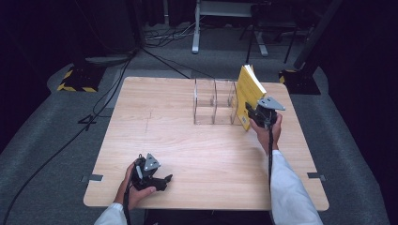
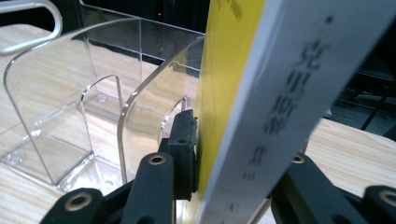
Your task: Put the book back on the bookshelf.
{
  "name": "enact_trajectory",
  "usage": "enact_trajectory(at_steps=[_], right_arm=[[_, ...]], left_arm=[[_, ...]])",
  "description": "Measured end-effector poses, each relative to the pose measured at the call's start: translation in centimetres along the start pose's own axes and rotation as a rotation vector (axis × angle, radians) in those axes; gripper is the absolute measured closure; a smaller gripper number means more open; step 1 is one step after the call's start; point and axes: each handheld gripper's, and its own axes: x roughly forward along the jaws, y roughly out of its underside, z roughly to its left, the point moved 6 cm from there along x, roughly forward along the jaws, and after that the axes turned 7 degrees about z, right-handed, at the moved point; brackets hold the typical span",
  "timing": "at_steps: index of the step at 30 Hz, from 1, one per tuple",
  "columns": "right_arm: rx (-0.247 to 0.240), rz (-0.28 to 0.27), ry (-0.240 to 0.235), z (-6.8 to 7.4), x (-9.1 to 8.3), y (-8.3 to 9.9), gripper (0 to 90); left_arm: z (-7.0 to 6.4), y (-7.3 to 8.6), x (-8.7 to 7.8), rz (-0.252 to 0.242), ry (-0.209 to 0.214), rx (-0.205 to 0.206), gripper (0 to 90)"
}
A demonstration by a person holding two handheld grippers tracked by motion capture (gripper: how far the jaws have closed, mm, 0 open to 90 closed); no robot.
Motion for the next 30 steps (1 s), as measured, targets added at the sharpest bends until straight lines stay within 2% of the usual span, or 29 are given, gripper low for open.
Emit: enact_trajectory(at_steps=[13,20,24,30], right_arm=[[-0.032,0.04,-0.032,0.0,-0.9,0.6,67.6],[-0.028,0.058,-0.059,0.0,-1.5,0.7,62.6],[-0.028,0.053,-0.063,0.0,-1.8,0.8,58.5],[-0.027,0.046,-0.072,-0.2,-2.4,1.1,57.1]], left_arm=[[0.0,0.0,0.0,0.0,0.001,0.0,15.8],[0.0,0.0,0.0,0.001,0.0,0.0,15.7],[0.0,0.0,0.0,0.0,0.001,0.0,15.8],[0.0,0.0,0.0,0.0,0.001,0.0,15.7]])
